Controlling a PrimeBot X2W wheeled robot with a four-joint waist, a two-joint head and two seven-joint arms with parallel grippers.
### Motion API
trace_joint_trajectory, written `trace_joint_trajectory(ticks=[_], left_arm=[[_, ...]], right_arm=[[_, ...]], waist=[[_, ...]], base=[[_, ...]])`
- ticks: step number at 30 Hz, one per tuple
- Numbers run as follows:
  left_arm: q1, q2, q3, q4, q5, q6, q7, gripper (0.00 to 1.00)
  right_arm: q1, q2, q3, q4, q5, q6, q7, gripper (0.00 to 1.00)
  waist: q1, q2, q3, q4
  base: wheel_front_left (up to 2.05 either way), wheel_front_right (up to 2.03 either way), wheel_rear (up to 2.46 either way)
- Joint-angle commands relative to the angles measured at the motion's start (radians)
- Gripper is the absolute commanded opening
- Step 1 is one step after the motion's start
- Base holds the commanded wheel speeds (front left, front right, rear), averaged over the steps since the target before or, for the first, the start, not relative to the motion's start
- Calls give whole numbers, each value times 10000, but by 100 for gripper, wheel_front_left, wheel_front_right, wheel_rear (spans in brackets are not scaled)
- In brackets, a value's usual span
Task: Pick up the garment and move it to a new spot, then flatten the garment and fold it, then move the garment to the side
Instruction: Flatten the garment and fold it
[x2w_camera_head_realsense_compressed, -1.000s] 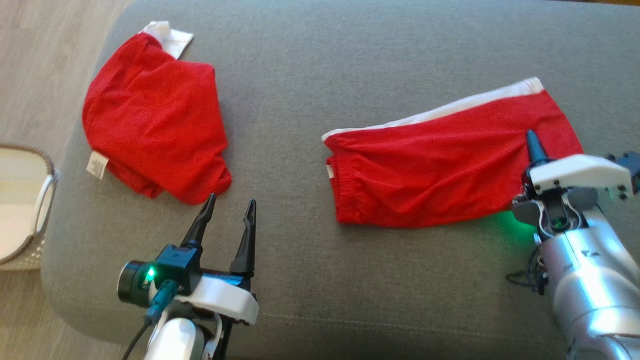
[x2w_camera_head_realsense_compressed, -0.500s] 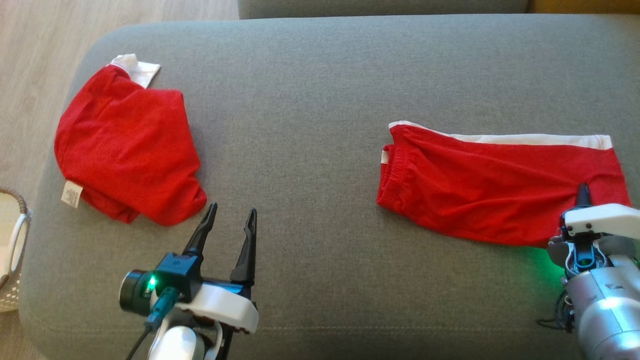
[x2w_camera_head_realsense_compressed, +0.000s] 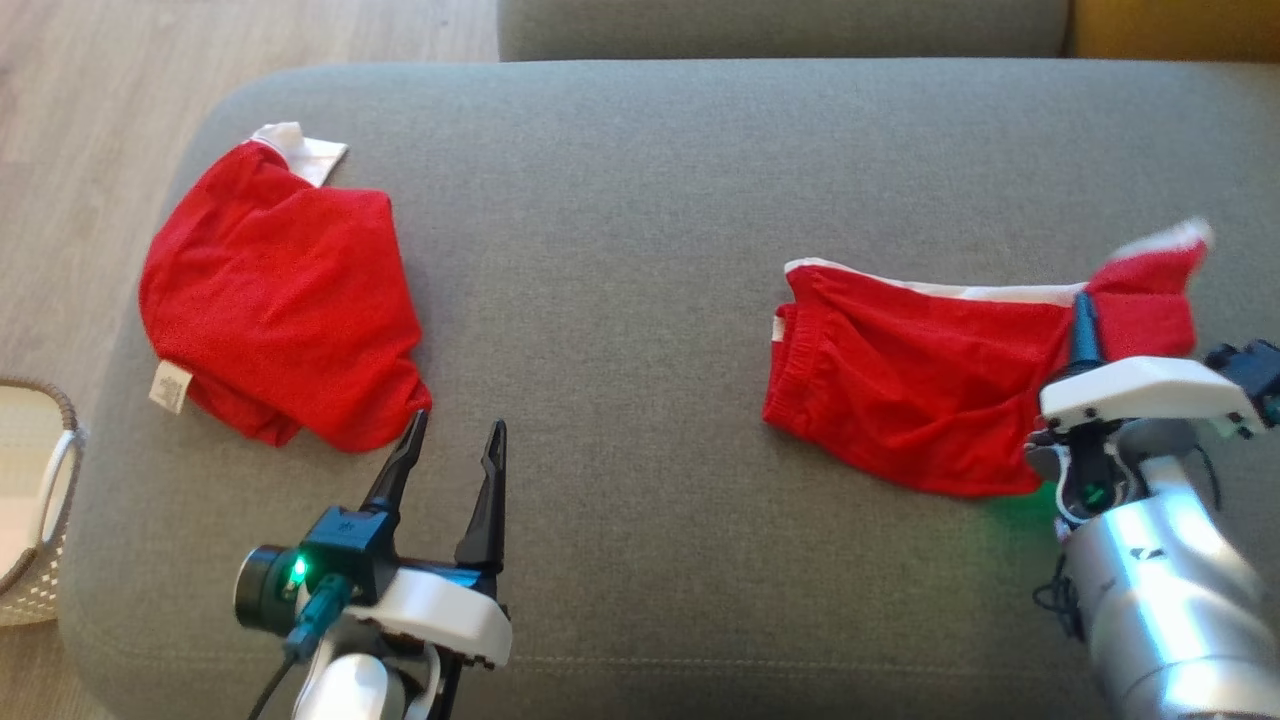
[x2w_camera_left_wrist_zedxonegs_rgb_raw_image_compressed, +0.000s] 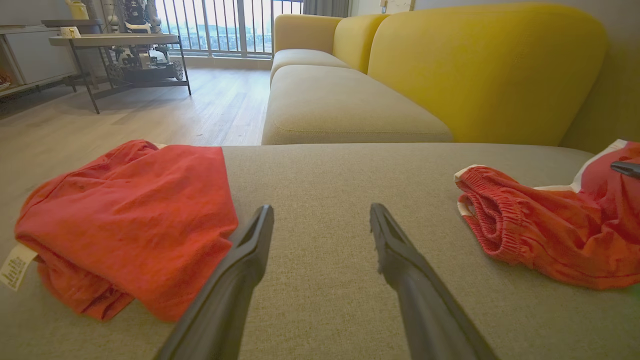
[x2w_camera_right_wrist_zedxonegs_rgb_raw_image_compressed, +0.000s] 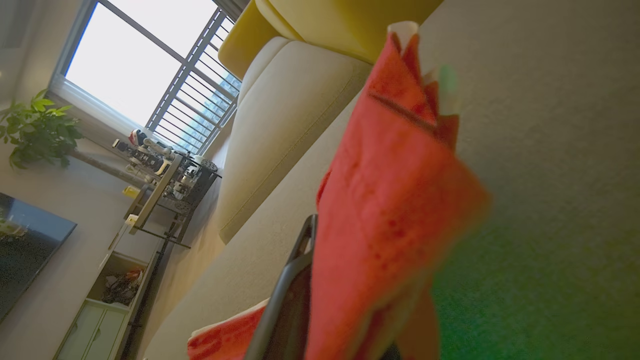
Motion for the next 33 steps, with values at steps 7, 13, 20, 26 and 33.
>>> trace_joint_trajectory(ticks=[7, 13, 20, 26, 33], left_arm=[[-53, 5, 358, -215, -61, -59, -57, 100], [18, 5, 349, -183, -74, -49, -57, 100], [33, 5, 288, -66, -75, -41, -57, 100], [69, 5, 317, 7, -54, -50, -57, 100], [90, 5, 305, 67, -64, -90, -57, 100]], right_arm=[[709, 267, 2096, -1710, 928, -2, 142, 0], [1463, 271, 4114, -2737, 2198, -2, 184, 0], [1680, 272, 5333, -2667, 2794, -2, 83, 0], [1545, 272, 5747, -2287, 2869, -2, -35, 100], [1705, 273, 6616, -2978, 2978, -2, -82, 100]], waist=[[0, 0, -201, 298], [0, 0, -213, 461], [0, 0, -205, 634], [0, 0, -227, 674], [0, 0, -218, 674]], base=[[0, 0, 0], [0, 0, 0], [0, 0, 0], [0, 0, 0], [0, 0, 0]])
